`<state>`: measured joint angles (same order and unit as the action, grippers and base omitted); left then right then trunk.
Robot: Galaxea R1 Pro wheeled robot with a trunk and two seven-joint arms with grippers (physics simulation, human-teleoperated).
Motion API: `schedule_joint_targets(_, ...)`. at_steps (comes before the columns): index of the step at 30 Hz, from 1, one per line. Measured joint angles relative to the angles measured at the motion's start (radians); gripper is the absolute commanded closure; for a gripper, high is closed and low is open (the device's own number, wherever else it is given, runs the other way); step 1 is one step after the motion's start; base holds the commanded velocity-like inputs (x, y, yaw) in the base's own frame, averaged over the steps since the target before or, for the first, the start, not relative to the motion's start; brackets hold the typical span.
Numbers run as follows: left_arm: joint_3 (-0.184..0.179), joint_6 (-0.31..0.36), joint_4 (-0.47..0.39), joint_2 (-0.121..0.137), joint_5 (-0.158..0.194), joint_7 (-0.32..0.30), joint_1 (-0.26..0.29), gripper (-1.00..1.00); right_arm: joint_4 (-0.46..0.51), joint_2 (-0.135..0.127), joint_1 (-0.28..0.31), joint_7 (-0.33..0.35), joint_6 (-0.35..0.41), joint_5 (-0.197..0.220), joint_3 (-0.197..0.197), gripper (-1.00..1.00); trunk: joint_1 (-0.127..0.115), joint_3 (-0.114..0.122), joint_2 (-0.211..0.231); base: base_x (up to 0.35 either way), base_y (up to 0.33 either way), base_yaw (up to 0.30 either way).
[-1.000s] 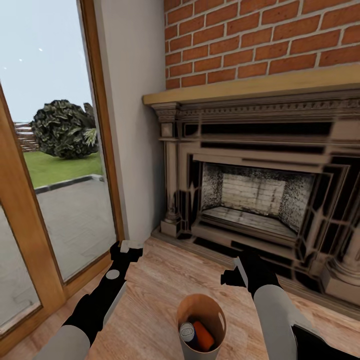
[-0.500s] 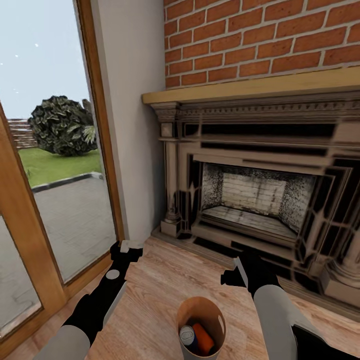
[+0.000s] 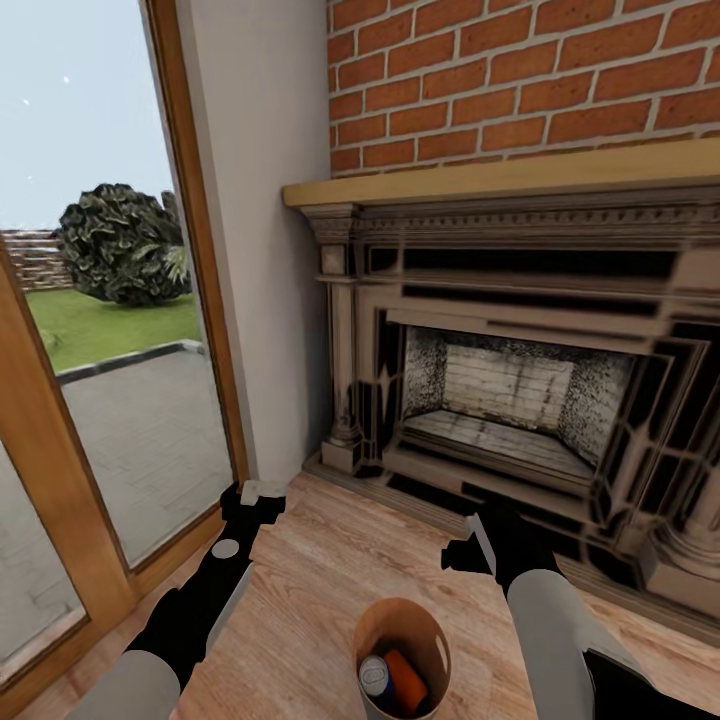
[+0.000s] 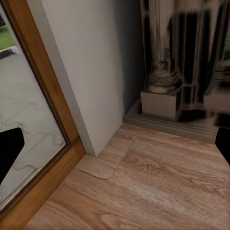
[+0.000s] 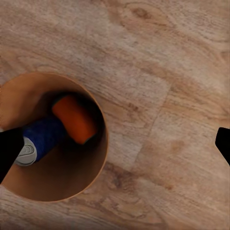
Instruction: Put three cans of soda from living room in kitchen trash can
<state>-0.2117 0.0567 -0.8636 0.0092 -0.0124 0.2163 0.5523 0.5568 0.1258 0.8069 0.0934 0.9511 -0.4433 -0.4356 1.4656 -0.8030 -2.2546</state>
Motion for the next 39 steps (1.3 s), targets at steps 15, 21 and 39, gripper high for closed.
schedule_joint_targets(15,0.000,0.000,0.000,0.000,0.000,-0.001,0.000,-1.00,0.006,0.002,0.000,0.000,0.000,-0.001,0.000,-1.00,-0.058,0.023,0.105,0.000,0.000,0.000)
schedule_joint_targets(21,0.000,0.000,0.000,0.000,0.000,-0.001,0.000,-1.00,0.011,0.004,-0.001,0.000,-0.001,-0.001,0.003,-1.00,-0.081,0.032,0.147,0.000,0.000,0.000)
schedule_joint_targets(39,0.000,0.000,-0.002,0.000,0.000,-0.001,0.000,-1.00,0.092,0.008,-0.007,0.003,-0.002,-0.001,0.048,-1.00,-0.150,0.060,0.273,0.000,0.000,0.000)
